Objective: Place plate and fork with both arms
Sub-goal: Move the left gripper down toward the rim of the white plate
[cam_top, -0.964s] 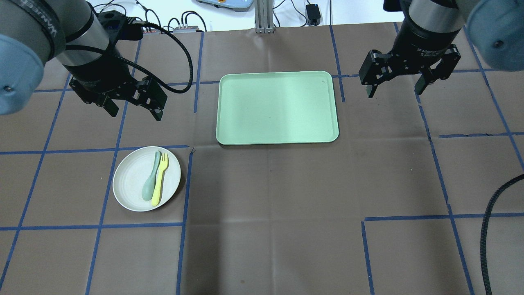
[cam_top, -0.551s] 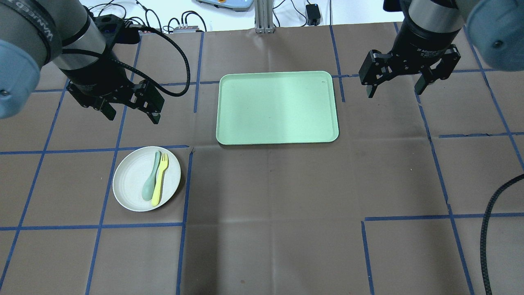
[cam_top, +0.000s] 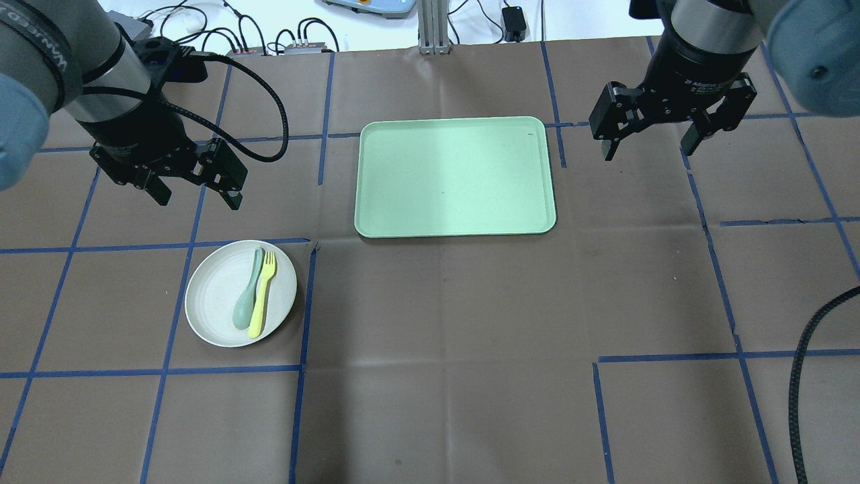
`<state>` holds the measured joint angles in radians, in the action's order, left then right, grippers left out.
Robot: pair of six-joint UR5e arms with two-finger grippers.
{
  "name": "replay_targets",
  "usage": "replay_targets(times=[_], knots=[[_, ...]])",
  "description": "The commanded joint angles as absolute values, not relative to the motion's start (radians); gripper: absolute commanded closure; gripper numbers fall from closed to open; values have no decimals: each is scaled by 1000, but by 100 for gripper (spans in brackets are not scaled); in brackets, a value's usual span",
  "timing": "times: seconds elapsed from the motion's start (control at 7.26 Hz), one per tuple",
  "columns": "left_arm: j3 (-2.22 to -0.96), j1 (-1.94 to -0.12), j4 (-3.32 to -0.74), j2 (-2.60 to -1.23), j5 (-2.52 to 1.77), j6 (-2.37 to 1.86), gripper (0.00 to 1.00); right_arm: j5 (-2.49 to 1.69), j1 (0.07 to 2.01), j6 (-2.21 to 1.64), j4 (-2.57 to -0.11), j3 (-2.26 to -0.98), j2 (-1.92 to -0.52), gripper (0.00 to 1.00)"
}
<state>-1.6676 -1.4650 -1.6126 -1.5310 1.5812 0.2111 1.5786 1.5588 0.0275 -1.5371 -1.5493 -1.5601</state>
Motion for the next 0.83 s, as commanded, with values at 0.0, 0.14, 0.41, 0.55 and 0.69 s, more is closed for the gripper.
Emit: replay_targets(times=[0.0,0.14,0.41,0.55,0.69], knots=[[-1776,-1320,-1565,-1546,1572,263,0,1580,1559,28,-1536,-1549,-1562,0],[-1851,-1236,-1454,-1575,1572,358,0,1580,1559,28,-1536,-1549,-1563,0],[-1969,-1162,-1074,-1702,1585,596,0,1578,1560,26,-1539,-1549,-1560,0],[-1994,-1126,-1065,-1729,1571,603,0,1580,1559,28,-1539,-1549,-1560,0],[-2003,-1121,-1057,-1755,1574,609,0,1578,1559,28,-1537,-1549,-1562,0]])
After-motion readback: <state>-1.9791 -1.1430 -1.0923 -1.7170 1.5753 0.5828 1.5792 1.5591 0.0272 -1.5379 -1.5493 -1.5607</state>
